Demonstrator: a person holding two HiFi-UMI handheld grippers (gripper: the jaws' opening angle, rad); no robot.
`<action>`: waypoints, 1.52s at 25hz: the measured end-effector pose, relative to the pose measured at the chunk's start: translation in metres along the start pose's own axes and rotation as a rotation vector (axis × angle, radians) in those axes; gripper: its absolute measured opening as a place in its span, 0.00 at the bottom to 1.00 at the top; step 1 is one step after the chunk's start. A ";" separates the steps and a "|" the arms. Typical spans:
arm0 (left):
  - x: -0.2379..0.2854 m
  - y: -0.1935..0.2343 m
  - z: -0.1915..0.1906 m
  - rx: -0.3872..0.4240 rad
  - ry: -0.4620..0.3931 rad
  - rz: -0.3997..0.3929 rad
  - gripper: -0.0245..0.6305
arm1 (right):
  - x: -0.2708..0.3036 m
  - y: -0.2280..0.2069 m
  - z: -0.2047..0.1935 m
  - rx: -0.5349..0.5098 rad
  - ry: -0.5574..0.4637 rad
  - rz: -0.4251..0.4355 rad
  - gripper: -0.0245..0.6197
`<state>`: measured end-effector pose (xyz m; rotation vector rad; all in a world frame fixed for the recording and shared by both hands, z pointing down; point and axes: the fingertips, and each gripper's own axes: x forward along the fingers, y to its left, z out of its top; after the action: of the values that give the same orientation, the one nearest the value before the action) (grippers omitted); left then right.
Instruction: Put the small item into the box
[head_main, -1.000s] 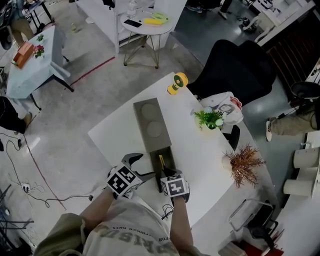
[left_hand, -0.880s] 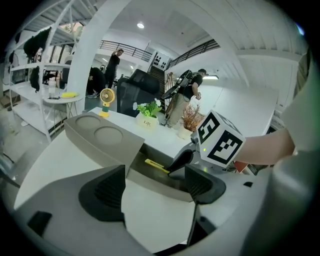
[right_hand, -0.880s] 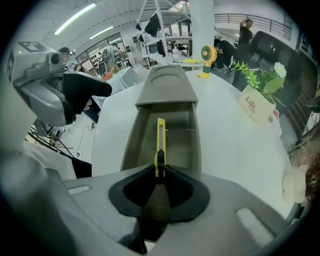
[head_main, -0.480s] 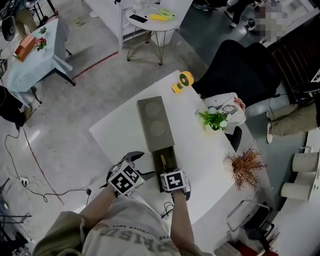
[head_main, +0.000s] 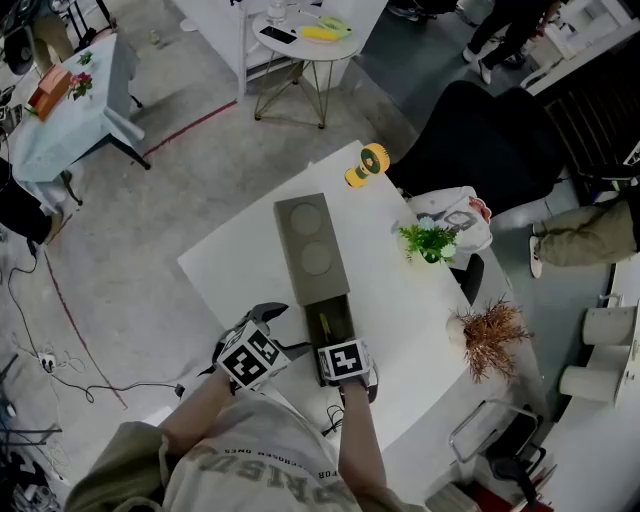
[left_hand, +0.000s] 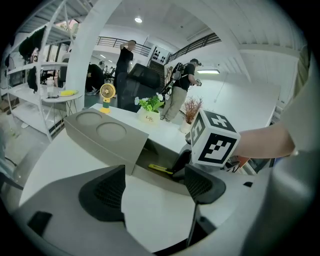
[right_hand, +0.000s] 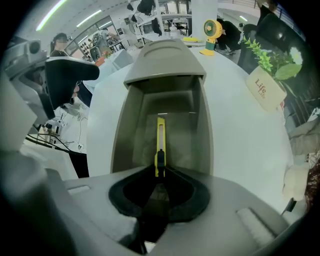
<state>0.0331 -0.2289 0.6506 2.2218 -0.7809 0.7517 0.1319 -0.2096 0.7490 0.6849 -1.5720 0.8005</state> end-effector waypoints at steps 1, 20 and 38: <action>0.000 0.001 -0.001 -0.003 0.005 0.002 0.58 | 0.000 0.000 0.000 0.003 0.001 0.000 0.13; -0.003 0.005 -0.002 -0.018 0.018 0.020 0.58 | -0.002 0.004 0.001 0.032 -0.008 0.042 0.15; -0.024 0.005 0.012 0.007 -0.053 0.093 0.58 | -0.077 -0.005 0.025 0.183 -0.467 -0.043 0.15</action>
<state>0.0174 -0.2334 0.6285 2.2320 -0.9144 0.7428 0.1321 -0.2327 0.6709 1.0947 -1.9055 0.7951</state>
